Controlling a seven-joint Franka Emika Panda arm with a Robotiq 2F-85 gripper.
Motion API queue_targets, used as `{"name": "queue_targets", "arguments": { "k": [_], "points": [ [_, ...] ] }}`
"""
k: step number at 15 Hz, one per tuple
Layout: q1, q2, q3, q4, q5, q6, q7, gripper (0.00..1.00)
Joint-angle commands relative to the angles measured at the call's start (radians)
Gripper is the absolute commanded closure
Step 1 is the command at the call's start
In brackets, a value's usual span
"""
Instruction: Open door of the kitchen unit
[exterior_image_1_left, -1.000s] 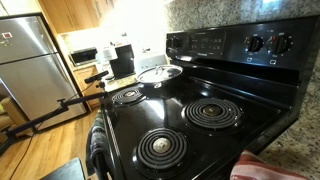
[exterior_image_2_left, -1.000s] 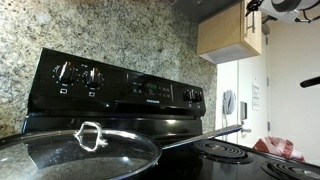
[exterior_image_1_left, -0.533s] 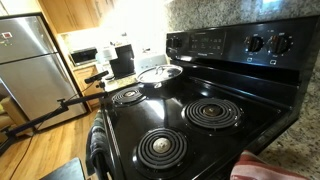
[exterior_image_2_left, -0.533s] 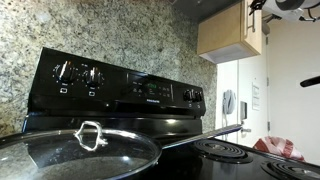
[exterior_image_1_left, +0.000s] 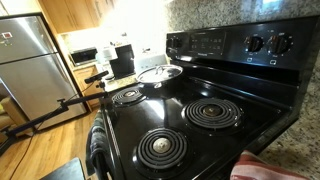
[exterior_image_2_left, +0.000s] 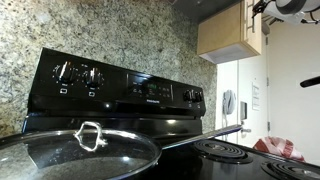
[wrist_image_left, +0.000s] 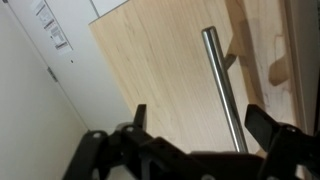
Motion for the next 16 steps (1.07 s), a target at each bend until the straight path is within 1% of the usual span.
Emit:
{"name": "queue_targets", "arguments": {
  "k": [1,7,10,12,14,15,16],
  "points": [
    [-0.042,0.014,0.022,0.03,-0.028,-0.002,0.028,0.0],
    [-0.079,0.031,0.05,0.061,-0.032,-0.005,0.025,0.0],
    [-0.121,0.023,0.066,0.082,-0.031,0.0,0.029,0.0],
    [-0.134,0.023,0.071,0.088,-0.028,0.002,0.028,0.0],
    [-0.123,0.028,0.061,0.079,-0.026,0.018,0.021,0.0],
    [-0.098,0.04,0.045,0.066,-0.026,0.024,0.012,0.0],
    [-0.094,0.04,0.039,0.058,-0.024,0.036,0.011,0.0]
  ]
}}
